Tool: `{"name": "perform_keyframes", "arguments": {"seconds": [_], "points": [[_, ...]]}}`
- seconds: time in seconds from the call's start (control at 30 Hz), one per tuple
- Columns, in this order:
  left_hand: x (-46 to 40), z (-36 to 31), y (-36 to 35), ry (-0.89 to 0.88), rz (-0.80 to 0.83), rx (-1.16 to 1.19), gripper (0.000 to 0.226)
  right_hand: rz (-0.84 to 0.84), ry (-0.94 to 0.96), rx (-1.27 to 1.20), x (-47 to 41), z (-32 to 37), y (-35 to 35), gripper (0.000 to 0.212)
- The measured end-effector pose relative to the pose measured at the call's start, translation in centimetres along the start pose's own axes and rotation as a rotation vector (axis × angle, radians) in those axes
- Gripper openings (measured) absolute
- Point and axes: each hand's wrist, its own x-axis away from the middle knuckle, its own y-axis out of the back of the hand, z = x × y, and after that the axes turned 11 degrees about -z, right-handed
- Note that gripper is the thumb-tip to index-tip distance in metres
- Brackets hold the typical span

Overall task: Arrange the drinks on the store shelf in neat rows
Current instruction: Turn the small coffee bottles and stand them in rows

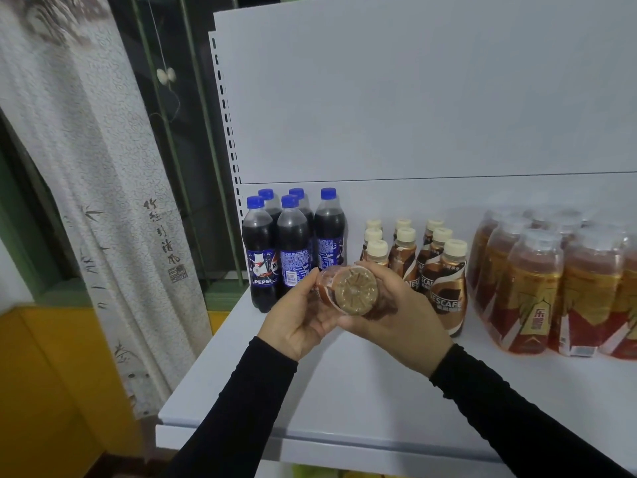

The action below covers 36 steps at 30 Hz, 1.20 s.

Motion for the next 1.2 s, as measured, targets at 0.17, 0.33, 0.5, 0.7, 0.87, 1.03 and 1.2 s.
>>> {"name": "perform_keyframes", "arguments": {"seconds": [0.17,0.33,0.5,0.7,0.87,1.03,1.2], "points": [[-0.1,-0.7,0.0,-0.240,0.076,-0.109,0.038,0.109,-0.159,-0.025,0.7,-0.9,0.6,0.065],[0.6,0.2,-1.2,-0.520,0.283,-0.387,0.047,0.138,-0.247,-0.045,0.9,-2.2,1.4,0.049],[1.7,-0.2,-2.4,-0.710,0.388,-0.616,0.040,0.023,-0.303,0.047,2.1,-4.2,2.2,0.053],[2.6,-0.7,-4.0,-0.880,0.480,-0.779,0.033,-0.077,-0.281,0.131,2.7,-5.0,3.1,0.061],[2.9,-0.2,-4.5,-0.884,0.577,-0.799,0.037,-0.119,-0.262,0.185,2.7,-5.2,4.2,0.064],[2.6,0.0,-4.7,-0.929,0.578,-0.831,0.037,-0.114,-0.255,0.215,2.8,-5.4,4.4,0.062],[2.7,-1.1,-6.0,-1.219,0.483,-1.180,0.039,-0.047,-0.300,0.205,3.0,-6.2,4.4,0.061]]}}
